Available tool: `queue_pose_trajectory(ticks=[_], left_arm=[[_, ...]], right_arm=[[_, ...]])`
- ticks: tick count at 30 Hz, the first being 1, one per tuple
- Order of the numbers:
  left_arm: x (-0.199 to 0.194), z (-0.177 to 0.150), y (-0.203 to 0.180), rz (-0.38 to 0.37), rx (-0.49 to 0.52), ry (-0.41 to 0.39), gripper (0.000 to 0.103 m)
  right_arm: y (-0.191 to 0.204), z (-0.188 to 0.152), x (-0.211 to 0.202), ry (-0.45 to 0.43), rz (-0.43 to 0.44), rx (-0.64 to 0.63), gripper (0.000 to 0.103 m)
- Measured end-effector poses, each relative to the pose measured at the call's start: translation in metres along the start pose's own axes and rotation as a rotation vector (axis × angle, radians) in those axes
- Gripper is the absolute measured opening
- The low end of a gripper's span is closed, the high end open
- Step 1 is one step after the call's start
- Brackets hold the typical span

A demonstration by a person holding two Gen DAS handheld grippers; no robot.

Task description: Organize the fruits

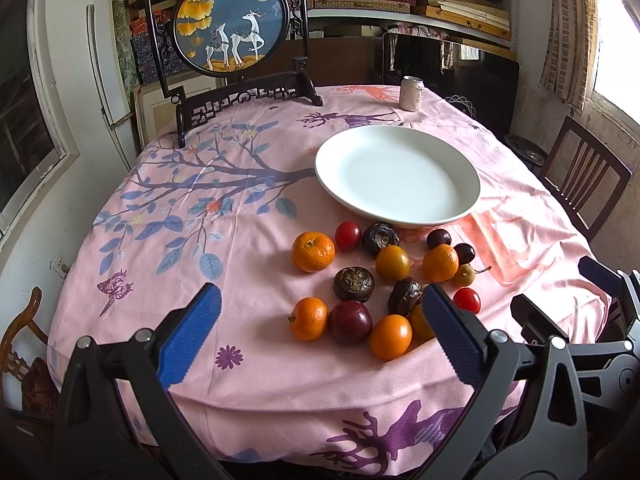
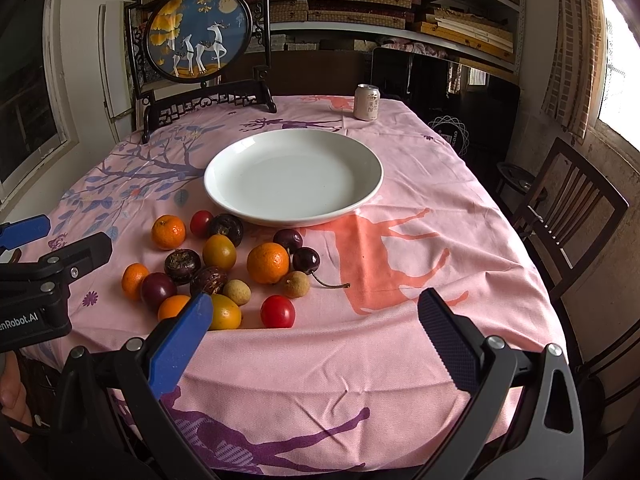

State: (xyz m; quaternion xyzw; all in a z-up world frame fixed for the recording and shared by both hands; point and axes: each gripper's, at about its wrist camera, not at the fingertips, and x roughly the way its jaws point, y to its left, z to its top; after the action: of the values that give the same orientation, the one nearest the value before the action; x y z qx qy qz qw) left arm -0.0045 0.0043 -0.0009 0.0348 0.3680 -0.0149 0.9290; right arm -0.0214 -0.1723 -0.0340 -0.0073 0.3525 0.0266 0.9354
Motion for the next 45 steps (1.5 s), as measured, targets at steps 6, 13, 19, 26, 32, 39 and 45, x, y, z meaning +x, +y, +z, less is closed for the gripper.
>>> queue_pose_trajectory(ticks=[6,13,19,26,32,39,45], left_arm=[[0.002,-0.001,0.0,-0.001,0.0,0.001,0.101],[0.002,-0.001,0.0,-0.001,0.0,0.002,0.101],[0.002,-0.001,0.0,-0.001,0.0,0.002,0.101],[0.002,-0.001,0.0,-0.001,0.0,0.003,0.101],[0.002,-0.001,-0.001,-0.001,0.0,0.003,0.101],[0.011,-0.007,0.002,-0.002,0.0,0.012,0.101],[0.027,-0.012,0.019,0.008,-0.02,0.039,0.101]], right_arm=[[0.0,0.0,0.0,-0.001,-0.001,-0.001,0.102],[0.0,0.0,0.0,-0.001,-0.001,-0.001,0.102],[-0.001,0.0,0.0,0.0,-0.001,0.0,0.102],[0.0,0.0,0.0,-0.001,-0.001,-0.001,0.102],[-0.001,0.0,0.0,0.0,-0.001,0.0,0.102],[-0.002,-0.001,0.001,0.002,-0.001,-0.001,0.102],[0.002,-0.003,0.011,0.03,-0.005,-0.008,0.102]])
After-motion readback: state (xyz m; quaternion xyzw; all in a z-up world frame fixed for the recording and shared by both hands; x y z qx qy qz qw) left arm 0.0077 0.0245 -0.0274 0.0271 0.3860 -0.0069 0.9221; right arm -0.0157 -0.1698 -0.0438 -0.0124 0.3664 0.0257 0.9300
